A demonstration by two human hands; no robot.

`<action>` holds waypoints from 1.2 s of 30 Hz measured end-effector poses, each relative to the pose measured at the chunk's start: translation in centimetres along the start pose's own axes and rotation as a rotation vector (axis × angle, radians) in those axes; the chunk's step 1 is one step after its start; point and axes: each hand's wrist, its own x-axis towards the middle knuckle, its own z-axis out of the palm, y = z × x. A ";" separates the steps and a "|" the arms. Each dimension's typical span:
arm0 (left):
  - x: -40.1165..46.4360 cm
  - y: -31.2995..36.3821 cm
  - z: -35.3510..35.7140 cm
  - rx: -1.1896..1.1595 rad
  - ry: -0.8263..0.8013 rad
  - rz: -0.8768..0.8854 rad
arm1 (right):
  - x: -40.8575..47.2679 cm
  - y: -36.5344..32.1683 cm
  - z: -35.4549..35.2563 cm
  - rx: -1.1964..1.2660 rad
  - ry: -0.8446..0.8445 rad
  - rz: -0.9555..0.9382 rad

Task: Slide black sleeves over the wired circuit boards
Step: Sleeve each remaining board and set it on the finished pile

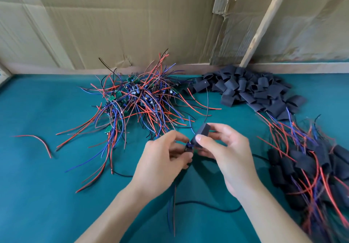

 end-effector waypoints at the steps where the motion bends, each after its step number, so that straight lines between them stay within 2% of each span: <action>1: -0.1 0.0 0.2 0.090 0.018 0.041 | -0.1 0.0 0.0 0.022 0.003 0.020; 4: -0.5 0.1 0.6 0.186 0.040 0.084 | -0.4 0.0 0.1 0.024 -0.005 0.046; 13: -1.0 0.6 0.8 0.396 0.062 0.231 | -0.8 -0.4 0.6 -0.204 0.057 -0.014; 19: -0.9 0.4 0.7 0.384 0.086 0.278 | -1.4 -0.3 0.9 -0.280 0.023 -0.014; 23: -0.7 0.1 0.3 0.357 0.106 0.242 | -1.8 -0.2 1.2 -0.358 0.026 -0.023; 27: -0.6 0.3 0.0 0.364 0.201 0.242 | -1.6 -0.6 1.0 -0.183 -0.033 0.074; 30: -0.5 0.5 0.2 0.335 0.228 0.239 | -1.6 -1.5 0.9 0.055 -0.113 0.151; 32: -0.5 0.8 0.2 0.265 0.229 0.232 | -1.6 -2.0 0.9 0.125 -0.129 0.150; 36: -0.7 1.5 0.1 0.032 -0.005 0.199 | -1.7 -3.9 -1.1 0.111 -0.038 0.038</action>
